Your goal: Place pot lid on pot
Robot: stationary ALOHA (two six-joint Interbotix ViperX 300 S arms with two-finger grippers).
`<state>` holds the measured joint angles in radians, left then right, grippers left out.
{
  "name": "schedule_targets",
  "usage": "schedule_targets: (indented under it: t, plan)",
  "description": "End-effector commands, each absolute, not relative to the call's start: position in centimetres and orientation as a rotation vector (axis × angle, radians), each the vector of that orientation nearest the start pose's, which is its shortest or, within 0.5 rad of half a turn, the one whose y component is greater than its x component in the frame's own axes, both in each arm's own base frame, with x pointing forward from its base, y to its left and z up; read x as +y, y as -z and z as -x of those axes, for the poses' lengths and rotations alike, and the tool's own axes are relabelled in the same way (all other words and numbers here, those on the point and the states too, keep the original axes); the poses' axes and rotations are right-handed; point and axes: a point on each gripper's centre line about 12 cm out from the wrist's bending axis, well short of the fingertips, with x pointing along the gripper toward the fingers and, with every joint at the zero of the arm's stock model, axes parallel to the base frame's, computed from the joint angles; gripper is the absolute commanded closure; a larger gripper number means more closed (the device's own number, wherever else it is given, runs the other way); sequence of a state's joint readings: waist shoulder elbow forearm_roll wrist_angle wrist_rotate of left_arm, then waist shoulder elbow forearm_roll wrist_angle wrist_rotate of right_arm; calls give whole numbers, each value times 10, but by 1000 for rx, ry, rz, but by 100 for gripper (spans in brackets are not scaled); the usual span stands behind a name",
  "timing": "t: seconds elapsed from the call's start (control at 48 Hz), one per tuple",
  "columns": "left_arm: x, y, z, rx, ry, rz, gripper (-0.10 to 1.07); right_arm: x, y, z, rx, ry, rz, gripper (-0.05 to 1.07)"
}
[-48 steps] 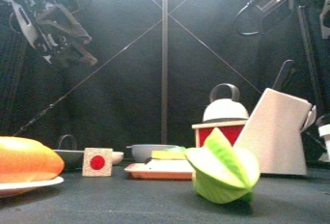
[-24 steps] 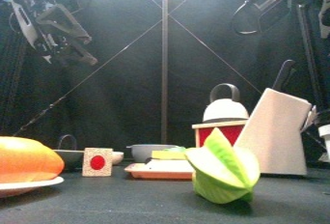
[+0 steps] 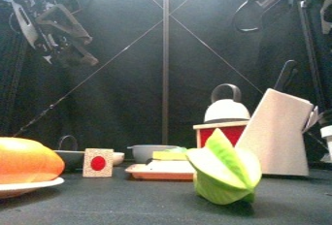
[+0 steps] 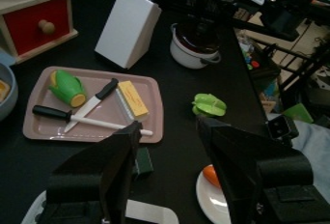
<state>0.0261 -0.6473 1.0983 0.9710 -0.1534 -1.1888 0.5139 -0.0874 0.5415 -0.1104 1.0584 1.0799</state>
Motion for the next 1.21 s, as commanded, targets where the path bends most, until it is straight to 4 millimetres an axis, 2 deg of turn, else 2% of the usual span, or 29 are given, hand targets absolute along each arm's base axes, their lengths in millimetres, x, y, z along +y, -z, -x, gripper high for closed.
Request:
schedule_targets:
  t: [0.0, 0.271, 1.188]
  plan:
    - [-9, -235, -248, 356, 64, 248, 11, 145, -191, -279, 1393, 391, -395, 43]
    - [-9, -235, -248, 356, 62, 249, 11, 145, -183, -276, 1395, 384, -409, 43]
    - [-9, -235, -248, 356, 64, 248, 11, 143, -183, -275, 1398, 395, -409, 40]
